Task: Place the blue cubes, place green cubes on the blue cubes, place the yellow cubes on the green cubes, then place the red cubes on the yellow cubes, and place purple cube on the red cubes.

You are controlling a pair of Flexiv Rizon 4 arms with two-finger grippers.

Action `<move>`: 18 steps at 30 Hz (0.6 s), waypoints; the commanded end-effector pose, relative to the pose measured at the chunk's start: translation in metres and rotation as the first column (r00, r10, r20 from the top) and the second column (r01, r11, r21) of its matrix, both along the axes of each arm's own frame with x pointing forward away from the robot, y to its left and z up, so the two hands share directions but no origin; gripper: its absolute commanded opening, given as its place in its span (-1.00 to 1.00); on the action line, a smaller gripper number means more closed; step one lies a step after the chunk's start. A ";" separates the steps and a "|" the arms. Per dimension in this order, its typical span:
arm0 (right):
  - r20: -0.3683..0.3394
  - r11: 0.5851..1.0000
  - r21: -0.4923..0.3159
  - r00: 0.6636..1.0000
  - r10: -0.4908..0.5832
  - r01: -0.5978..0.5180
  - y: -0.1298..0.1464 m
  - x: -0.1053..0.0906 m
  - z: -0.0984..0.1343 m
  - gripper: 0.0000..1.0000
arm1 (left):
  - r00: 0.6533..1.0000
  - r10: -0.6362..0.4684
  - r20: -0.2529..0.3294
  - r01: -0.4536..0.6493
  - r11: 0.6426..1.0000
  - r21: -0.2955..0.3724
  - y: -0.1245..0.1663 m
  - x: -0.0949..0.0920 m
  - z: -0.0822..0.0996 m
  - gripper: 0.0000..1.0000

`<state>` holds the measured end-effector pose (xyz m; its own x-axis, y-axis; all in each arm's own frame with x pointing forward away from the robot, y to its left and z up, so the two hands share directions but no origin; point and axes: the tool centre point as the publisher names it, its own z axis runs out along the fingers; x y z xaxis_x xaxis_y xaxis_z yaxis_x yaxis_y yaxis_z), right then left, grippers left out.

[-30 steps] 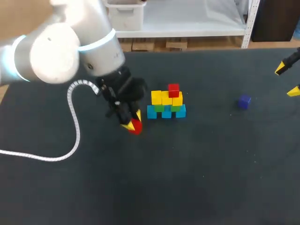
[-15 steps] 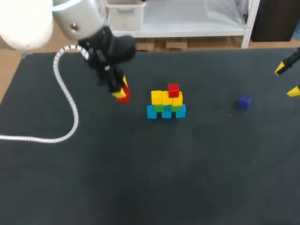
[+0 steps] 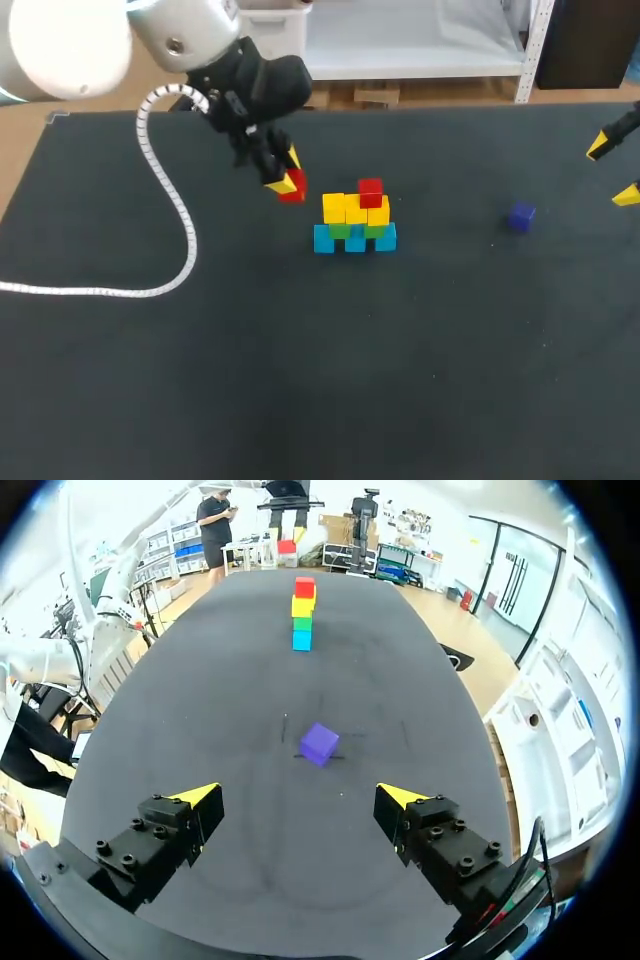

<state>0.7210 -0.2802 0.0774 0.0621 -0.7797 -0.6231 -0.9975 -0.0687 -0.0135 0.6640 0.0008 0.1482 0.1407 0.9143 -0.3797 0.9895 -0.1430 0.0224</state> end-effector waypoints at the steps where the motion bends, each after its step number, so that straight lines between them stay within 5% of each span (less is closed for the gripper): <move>1: 0.000 1.000 0.002 1.000 0.001 -0.001 0.000 0.000 0.000 1.00 | 0.999 -0.022 -0.029 0.022 1.000 0.014 -0.014 0.013 -0.005 -1.00; 18: 0.000 1.000 0.002 1.000 0.001 -0.001 0.000 0.000 0.000 1.00 | 0.997 0.000 -0.076 0.001 1.000 0.015 -0.043 0.031 -0.024 -1.00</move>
